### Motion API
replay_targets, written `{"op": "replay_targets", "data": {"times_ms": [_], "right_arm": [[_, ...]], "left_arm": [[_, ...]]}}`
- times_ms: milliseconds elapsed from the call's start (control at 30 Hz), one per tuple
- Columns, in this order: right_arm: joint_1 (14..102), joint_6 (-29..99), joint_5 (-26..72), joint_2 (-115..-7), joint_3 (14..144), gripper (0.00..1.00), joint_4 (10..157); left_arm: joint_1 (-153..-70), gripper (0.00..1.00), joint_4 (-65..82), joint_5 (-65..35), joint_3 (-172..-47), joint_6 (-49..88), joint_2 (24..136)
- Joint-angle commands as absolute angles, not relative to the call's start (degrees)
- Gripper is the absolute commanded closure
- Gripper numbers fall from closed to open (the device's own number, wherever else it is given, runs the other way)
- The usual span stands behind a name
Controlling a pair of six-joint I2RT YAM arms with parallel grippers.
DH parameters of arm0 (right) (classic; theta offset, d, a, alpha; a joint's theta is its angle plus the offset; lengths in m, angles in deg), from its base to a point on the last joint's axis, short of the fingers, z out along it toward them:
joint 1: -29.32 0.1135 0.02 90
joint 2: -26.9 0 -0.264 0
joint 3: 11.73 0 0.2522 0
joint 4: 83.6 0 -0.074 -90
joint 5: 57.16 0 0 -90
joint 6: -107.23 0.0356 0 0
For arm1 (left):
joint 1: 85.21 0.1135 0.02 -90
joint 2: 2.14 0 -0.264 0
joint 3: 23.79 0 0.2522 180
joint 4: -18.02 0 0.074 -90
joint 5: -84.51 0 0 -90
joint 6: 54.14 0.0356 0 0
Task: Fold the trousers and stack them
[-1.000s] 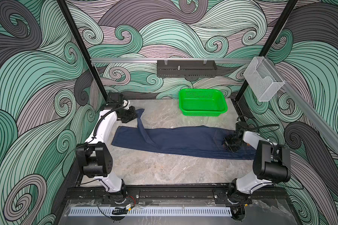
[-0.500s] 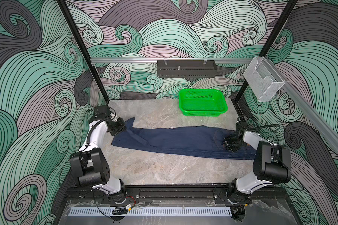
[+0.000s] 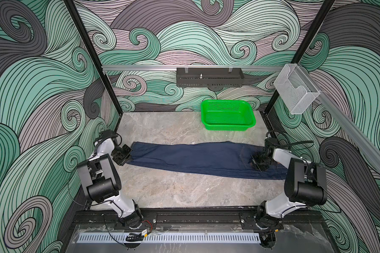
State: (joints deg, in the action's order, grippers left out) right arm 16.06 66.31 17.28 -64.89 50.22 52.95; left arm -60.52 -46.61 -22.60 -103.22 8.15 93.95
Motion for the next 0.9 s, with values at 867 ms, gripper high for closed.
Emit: {"op": "replay_targets", "data": {"times_ms": [867], "right_arm": [[15.9,66.6,17.8,-67.2,50.4,0.76,52.3]], "left_arm": [[-59.4,1.0,-34.1,-29.3,-111.2,0.3,104.1]]}}
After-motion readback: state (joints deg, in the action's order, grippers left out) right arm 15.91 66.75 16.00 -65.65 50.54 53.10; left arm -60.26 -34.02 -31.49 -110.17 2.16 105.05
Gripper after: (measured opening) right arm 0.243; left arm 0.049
